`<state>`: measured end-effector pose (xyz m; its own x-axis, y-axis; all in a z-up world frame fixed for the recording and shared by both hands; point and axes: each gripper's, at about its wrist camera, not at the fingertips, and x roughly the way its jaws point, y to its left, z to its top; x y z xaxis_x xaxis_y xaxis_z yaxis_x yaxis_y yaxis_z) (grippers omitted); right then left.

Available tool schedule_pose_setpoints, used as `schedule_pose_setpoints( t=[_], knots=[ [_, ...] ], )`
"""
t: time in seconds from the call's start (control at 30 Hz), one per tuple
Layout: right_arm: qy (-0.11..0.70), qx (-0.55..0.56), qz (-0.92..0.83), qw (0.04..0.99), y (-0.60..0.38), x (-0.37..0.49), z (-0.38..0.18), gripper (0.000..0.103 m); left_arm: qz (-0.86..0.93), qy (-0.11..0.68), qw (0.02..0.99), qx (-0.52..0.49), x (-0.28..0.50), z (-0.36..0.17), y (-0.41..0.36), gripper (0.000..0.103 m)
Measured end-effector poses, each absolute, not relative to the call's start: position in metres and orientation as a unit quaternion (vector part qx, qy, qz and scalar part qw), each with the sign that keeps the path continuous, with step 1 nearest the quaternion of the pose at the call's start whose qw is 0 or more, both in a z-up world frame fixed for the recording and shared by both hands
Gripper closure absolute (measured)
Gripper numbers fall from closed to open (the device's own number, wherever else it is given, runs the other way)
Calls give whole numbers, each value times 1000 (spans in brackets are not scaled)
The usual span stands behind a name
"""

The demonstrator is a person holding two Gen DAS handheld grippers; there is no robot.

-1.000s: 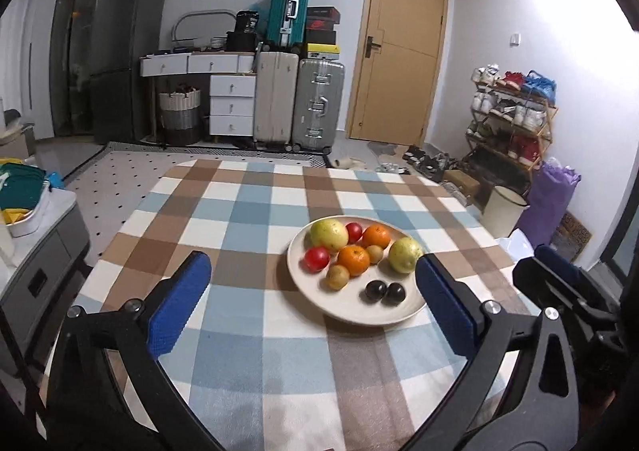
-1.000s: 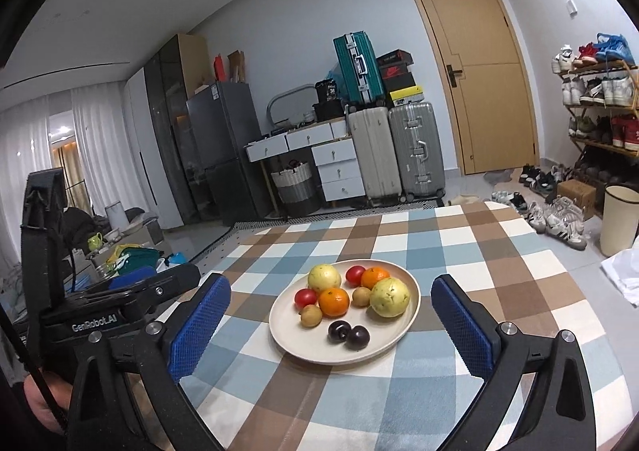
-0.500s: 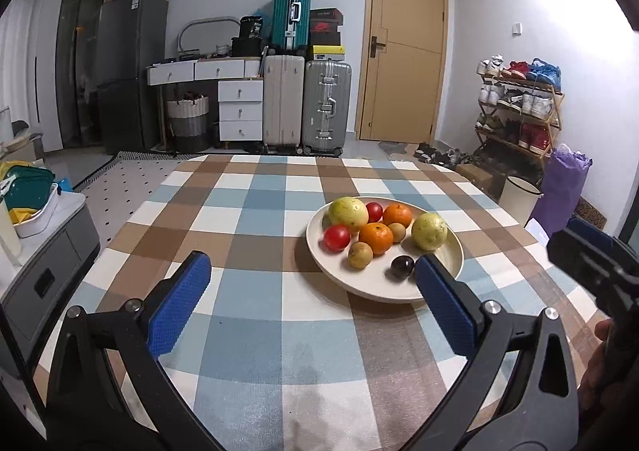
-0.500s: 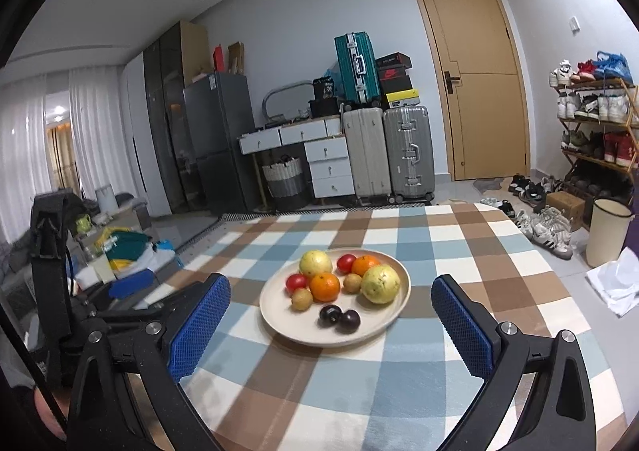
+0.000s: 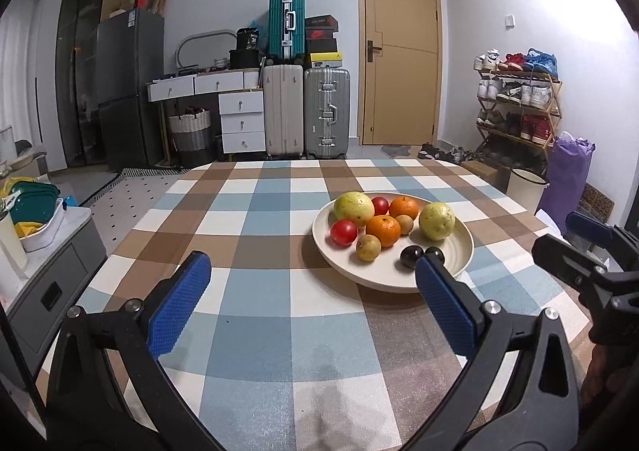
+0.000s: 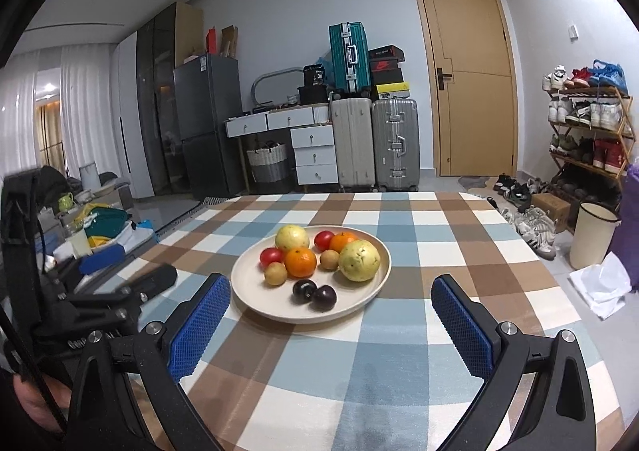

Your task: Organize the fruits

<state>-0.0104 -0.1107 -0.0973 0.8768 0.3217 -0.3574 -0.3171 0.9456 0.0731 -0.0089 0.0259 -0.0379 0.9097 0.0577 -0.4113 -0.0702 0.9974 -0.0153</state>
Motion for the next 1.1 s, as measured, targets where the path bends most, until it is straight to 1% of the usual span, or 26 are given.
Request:
schedule_pose_setpoints(
  t=[0.2,0.4,0.5,1.1],
  knots=[
    [191,3,164,968,-110,-8,-99,0,29,196,980,-9,-14,-36,23,1],
    [159,-33,172,972,-97,-23,-96,0,32,189,981,-6,-15,-35,21,1],
    [150,-33,174,973,-97,-27,-96,0,33,191,981,-9,-15,-34,23,1],
    [151,-32,174,973,-97,-26,-96,0,36,182,983,-8,-15,-34,24,1]
  ],
)
